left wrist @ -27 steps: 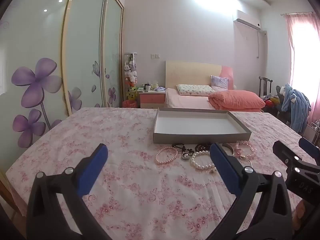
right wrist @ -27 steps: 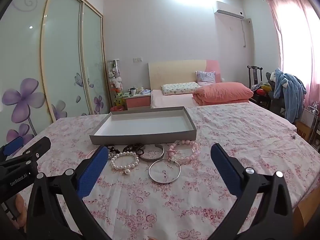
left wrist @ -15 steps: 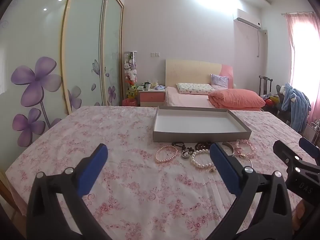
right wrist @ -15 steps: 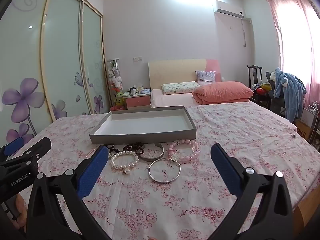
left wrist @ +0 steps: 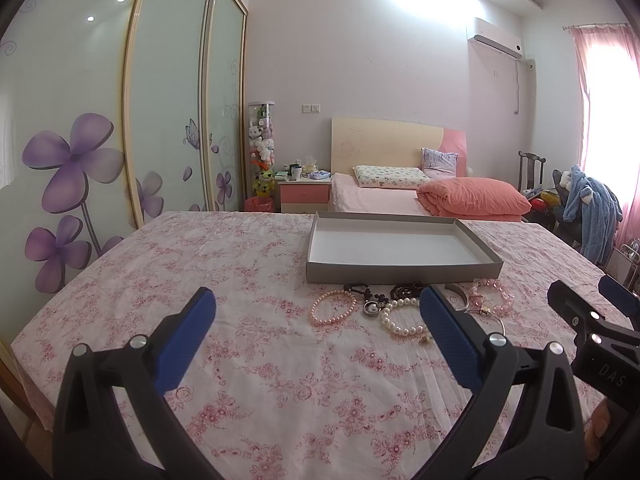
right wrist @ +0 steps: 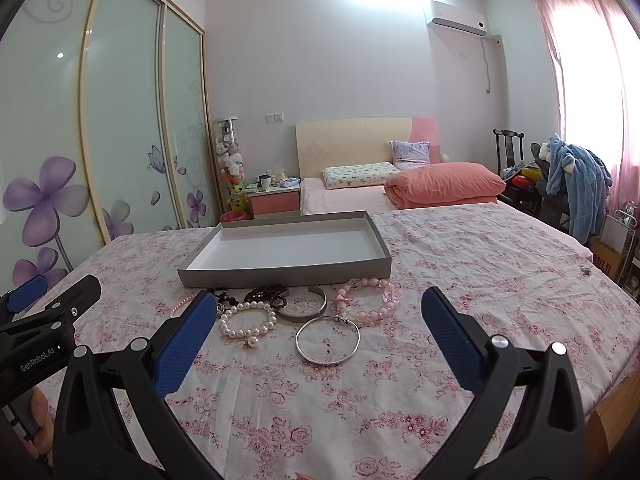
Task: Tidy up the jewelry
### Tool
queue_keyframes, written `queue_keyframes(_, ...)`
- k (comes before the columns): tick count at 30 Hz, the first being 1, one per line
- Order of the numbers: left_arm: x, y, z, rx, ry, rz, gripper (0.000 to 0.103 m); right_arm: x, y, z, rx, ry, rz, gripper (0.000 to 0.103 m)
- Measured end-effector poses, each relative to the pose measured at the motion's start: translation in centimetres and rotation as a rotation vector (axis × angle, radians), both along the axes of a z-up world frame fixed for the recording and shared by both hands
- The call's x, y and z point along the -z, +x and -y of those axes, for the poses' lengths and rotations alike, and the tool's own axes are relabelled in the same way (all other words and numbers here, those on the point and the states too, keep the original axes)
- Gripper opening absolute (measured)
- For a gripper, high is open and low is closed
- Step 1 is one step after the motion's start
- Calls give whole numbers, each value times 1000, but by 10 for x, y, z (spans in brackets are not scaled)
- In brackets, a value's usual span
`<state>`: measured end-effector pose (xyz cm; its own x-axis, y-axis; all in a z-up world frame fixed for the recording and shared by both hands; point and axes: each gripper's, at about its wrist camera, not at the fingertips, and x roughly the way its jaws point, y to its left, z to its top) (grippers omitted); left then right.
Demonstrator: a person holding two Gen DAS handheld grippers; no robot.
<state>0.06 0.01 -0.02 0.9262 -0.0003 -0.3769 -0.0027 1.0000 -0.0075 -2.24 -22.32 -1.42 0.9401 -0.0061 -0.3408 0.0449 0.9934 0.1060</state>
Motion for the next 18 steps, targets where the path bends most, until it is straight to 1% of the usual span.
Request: queue_keyframes(18,0,0,0,0,-1,-2,99,1,0,1,0,1,-1,101)
